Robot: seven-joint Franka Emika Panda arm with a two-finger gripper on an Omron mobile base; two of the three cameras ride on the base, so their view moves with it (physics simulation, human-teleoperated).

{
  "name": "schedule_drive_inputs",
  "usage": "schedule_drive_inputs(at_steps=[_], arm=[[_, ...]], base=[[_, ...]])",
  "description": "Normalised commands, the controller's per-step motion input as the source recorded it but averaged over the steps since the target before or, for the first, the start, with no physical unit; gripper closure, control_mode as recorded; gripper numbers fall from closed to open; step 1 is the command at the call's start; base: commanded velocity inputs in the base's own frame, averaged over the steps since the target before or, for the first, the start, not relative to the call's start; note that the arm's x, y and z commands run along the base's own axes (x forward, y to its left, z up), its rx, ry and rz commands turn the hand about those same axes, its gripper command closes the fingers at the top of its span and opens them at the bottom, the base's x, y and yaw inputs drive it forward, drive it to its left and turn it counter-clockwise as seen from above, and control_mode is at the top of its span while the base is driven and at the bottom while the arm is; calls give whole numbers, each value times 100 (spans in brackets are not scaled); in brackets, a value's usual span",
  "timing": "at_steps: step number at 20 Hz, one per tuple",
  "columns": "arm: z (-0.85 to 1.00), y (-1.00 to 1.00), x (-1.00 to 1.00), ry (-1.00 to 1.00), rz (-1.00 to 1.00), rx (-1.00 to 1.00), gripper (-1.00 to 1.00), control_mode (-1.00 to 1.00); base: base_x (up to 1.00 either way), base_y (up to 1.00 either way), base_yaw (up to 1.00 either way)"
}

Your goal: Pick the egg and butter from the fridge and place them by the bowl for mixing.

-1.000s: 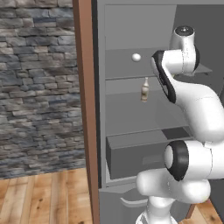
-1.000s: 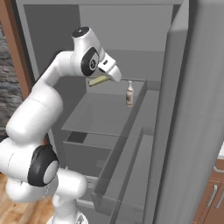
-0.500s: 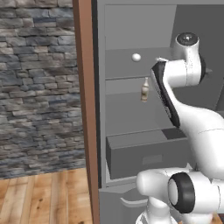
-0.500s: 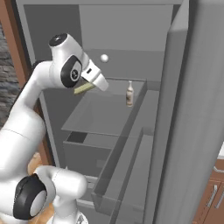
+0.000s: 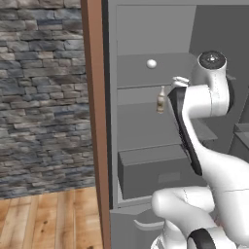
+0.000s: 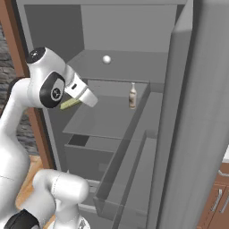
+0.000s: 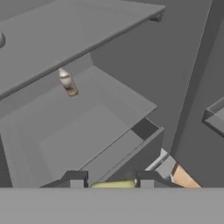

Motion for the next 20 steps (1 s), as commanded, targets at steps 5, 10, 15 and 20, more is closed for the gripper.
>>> schedule_drive_inputs(at_steps=[5, 10, 15, 20], arm=[[-3, 28, -54, 1, 0, 0, 100, -100], [-16, 28, -30, 11, -2, 0, 100, -100], [-18, 26, -31, 6, 0, 0, 100, -100], [-14, 12, -29, 1, 0, 1, 100, -100]], base=[[0, 0, 0], [0, 0, 0], [0, 0, 0], [0, 0, 0]])
